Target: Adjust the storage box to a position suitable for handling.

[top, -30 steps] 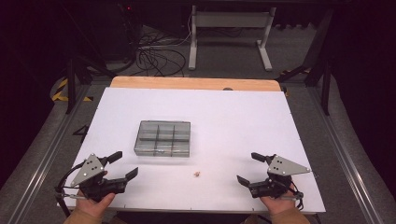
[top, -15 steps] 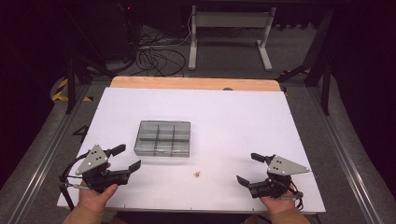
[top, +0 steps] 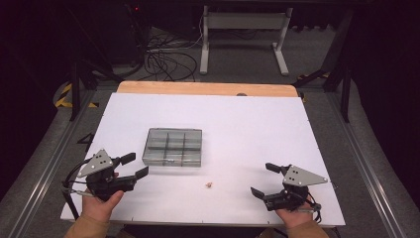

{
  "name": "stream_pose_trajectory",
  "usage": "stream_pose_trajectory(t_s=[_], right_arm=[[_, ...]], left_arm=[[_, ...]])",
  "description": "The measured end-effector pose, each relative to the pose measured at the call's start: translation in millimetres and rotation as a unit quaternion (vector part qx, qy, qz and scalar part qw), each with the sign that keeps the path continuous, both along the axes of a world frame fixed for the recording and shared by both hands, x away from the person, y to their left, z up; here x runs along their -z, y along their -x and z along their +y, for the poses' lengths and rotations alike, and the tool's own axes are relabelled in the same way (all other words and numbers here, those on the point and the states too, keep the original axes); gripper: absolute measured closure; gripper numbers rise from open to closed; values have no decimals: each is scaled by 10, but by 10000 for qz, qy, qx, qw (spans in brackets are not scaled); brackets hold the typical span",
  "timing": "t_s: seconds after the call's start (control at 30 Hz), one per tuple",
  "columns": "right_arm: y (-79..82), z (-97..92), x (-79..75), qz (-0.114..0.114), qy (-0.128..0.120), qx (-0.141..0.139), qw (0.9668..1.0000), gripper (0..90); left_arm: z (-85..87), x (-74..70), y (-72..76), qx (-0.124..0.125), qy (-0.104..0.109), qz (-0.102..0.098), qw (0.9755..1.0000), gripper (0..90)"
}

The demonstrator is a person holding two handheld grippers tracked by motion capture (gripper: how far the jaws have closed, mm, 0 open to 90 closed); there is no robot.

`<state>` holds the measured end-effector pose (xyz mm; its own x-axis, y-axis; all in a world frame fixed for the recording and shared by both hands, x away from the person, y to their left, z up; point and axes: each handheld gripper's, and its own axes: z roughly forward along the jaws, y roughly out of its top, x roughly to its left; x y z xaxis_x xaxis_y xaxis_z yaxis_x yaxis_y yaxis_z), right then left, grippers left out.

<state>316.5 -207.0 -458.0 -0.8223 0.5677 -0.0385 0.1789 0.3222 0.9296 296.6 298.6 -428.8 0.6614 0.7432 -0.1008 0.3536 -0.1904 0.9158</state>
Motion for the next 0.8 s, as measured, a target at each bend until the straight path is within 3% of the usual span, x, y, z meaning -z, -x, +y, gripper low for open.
stream_pose_trajectory(t_s=[0.13, 0.17, 0.2, 0.27, 0.4, 0.8], right_arm=[[-2, 8, 4, 22, -2, -17, 10000, 70], [-5, 13, 7, 28, 2, -16, 10000, 70], [-5, 13, 7, 28, 2, -16, 10000, 70], [-9, 21, 10, 21, 28, -28, 10000, 70], [-12, 25, 13, 48, 15, -34, 10000, 70], [-23, 39, 25, 64, 58, -75, 9999, 71]], left_arm=[[0, -50, -43, -40, -295, 59, 9995, 547], [-6, -66, -57, -39, -370, 71, 9993, 655], [-14, -82, -70, -56, -474, 69, 9988, 655], [-28, -106, -98, -55, -664, 98, 9977, 791], [-46, -121, -141, 15, -950, 242, 9952, 886], [8, -130, -377, -146, -861, 622, 9942, 894]])
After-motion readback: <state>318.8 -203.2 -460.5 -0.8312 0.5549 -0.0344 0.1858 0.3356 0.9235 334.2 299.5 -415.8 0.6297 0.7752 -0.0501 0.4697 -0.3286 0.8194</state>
